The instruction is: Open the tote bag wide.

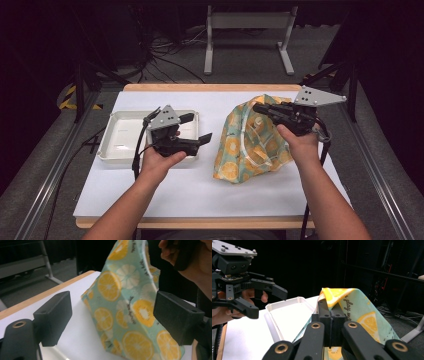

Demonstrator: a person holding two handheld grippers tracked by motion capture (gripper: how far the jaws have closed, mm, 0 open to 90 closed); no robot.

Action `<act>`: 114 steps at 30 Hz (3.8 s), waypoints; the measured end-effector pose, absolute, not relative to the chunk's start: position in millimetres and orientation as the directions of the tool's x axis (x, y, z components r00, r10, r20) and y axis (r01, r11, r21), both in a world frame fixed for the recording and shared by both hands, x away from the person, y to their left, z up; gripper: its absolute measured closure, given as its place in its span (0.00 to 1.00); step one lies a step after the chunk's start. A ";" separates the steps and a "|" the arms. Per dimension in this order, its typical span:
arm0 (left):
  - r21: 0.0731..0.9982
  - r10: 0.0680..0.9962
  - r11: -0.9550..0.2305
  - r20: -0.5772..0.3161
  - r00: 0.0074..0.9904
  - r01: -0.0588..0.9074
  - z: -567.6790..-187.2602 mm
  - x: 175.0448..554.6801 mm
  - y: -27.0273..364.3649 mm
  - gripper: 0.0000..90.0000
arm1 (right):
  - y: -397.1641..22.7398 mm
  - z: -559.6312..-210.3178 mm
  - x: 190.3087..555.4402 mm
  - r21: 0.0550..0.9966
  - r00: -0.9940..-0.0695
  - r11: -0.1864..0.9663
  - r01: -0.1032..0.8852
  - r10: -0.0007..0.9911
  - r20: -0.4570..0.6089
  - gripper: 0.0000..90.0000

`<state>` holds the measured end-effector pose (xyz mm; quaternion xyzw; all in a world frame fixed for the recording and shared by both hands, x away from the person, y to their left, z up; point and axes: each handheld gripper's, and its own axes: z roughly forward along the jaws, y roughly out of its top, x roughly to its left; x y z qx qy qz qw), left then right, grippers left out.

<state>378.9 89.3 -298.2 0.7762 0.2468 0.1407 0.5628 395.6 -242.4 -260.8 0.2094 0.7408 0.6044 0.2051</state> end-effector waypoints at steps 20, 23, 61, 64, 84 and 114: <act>0.957 0.477 -0.224 -0.059 0.877 0.186 -297.6 403.3 42.7 0.17 | -240.9 -262.5 396.1 0.983 -0.834 0.172 0.060 0.550 -0.046 1.00; 0.956 0.471 -0.230 -0.053 0.880 0.181 -297.9 406.7 34.8 0.17 | -240.7 -262.8 396.2 0.983 -0.834 0.171 0.061 0.549 -0.044 1.00; 0.944 0.515 -0.276 -0.014 0.857 0.182 -299.9 420.0 3.7 0.99 | -245.1 -266.9 386.2 0.985 -0.842 0.167 0.046 0.536 -0.051 0.89; 0.945 0.518 -0.269 -0.023 0.855 0.188 -299.6 421.6 4.8 0.99 | -250.2 -267.1 381.9 0.985 -0.841 0.165 0.044 0.538 -0.053 0.84; 0.947 0.512 -0.256 -0.039 0.858 0.196 -297.9 424.2 6.8 0.98 | -291.5 -310.6 362.5 0.967 -0.732 0.210 0.144 0.681 -0.039 0.48; 0.945 0.494 -0.264 -0.042 0.868 0.195 -297.8 423.4 4.1 0.98 | -286.0 -355.7 410.4 0.913 -0.732 0.285 0.290 0.681 0.020 0.47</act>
